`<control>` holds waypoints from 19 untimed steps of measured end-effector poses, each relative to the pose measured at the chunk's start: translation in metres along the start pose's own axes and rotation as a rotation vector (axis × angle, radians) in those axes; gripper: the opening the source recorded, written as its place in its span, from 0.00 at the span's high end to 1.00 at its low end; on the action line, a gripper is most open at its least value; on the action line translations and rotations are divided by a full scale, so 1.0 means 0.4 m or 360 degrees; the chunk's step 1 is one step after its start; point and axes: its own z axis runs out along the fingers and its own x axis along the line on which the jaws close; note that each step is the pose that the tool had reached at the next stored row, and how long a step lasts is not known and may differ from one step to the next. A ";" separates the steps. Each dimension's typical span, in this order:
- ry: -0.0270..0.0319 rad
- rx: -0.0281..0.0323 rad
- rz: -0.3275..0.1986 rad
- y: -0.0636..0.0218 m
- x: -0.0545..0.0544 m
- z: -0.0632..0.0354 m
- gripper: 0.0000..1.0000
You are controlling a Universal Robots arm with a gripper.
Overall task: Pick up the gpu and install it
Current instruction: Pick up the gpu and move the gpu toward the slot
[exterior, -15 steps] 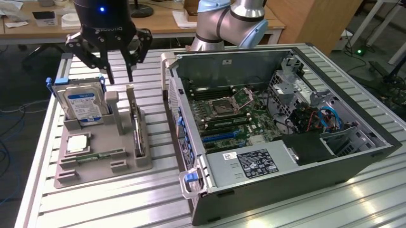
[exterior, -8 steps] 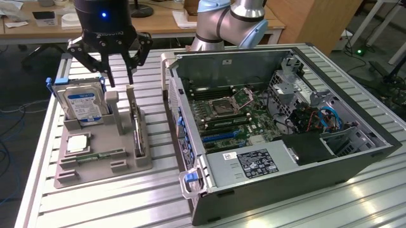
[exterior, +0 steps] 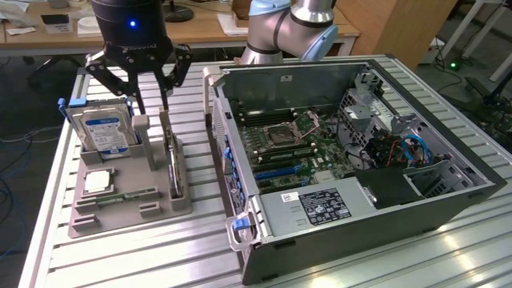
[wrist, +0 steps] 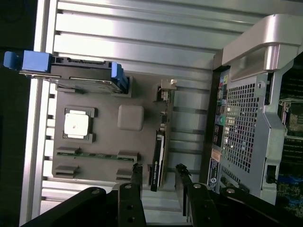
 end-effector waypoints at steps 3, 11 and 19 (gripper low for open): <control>-0.00022 0.00005 0.0001 -0.002 0.000 0.013 0.58; -0.00038 0.00105 0.0004 -0.009 0.001 0.035 0.57; -0.00130 0.00172 0.0018 -0.010 0.002 0.058 0.51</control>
